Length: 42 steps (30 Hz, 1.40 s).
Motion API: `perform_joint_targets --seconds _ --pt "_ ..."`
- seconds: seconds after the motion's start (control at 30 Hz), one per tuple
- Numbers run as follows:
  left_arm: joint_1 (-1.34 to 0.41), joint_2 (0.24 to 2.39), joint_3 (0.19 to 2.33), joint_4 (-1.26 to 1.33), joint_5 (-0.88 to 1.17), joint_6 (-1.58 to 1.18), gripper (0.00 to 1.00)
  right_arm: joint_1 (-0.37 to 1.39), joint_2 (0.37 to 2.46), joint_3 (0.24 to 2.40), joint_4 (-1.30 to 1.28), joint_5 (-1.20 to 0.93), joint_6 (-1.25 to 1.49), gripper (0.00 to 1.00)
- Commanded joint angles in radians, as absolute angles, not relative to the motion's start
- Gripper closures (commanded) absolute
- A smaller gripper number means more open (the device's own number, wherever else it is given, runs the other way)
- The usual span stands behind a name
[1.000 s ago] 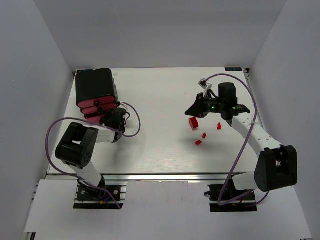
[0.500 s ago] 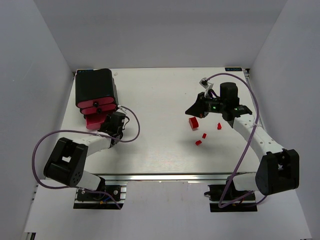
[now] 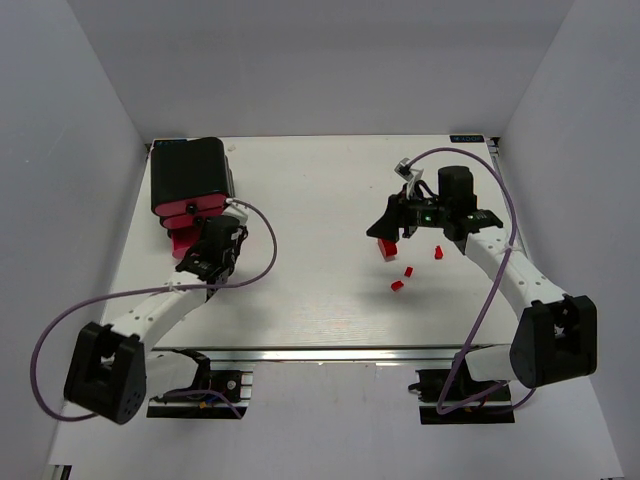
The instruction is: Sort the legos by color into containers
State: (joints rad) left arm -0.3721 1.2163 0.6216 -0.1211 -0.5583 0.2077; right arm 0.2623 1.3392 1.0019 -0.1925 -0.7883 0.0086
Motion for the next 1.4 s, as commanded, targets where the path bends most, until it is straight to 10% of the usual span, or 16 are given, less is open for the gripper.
perform_joint_targets --seconds 0.0,0.1,0.2,0.3,0.33,0.43,0.53,0.77,1.1,1.37 --pt "-0.387 1.091 0.673 -0.178 -0.387 0.167 0.4 0.267 1.344 1.052 -0.219 -0.762 -0.063 0.37" --pt "-0.397 1.002 0.701 -0.207 -0.226 0.123 0.4 0.267 1.336 1.052 -0.218 -0.677 -0.067 0.48" --pt "-0.417 1.006 0.779 -0.221 -0.036 0.013 0.41 0.264 1.333 1.058 -0.203 -0.513 -0.058 1.0" --pt "-0.443 1.132 0.897 -0.21 0.132 -0.148 0.58 0.258 1.344 1.068 -0.199 -0.367 -0.048 1.0" --pt "-0.478 1.173 0.931 -0.204 0.152 -0.188 0.67 0.258 1.347 1.068 -0.198 -0.32 -0.045 0.99" --pt "-0.578 1.357 1.078 -0.192 0.186 -0.323 0.71 0.244 1.358 1.078 -0.204 -0.266 -0.028 0.48" --pt "-0.667 1.553 1.258 -0.26 0.146 -0.468 0.6 0.223 1.364 1.081 -0.204 -0.247 -0.034 0.11" --pt "-0.752 1.75 1.448 -0.351 0.037 -0.64 0.24 0.219 1.512 1.167 -0.356 -0.301 -0.161 0.11" --pt "-0.761 1.407 1.166 -0.34 -0.149 -0.612 0.21 0.285 1.673 1.223 -0.457 -0.278 -0.206 0.35" --pt "-0.752 0.869 0.894 -0.454 -0.366 -0.517 0.18 0.348 1.758 1.23 -0.469 -0.206 -0.206 0.32"
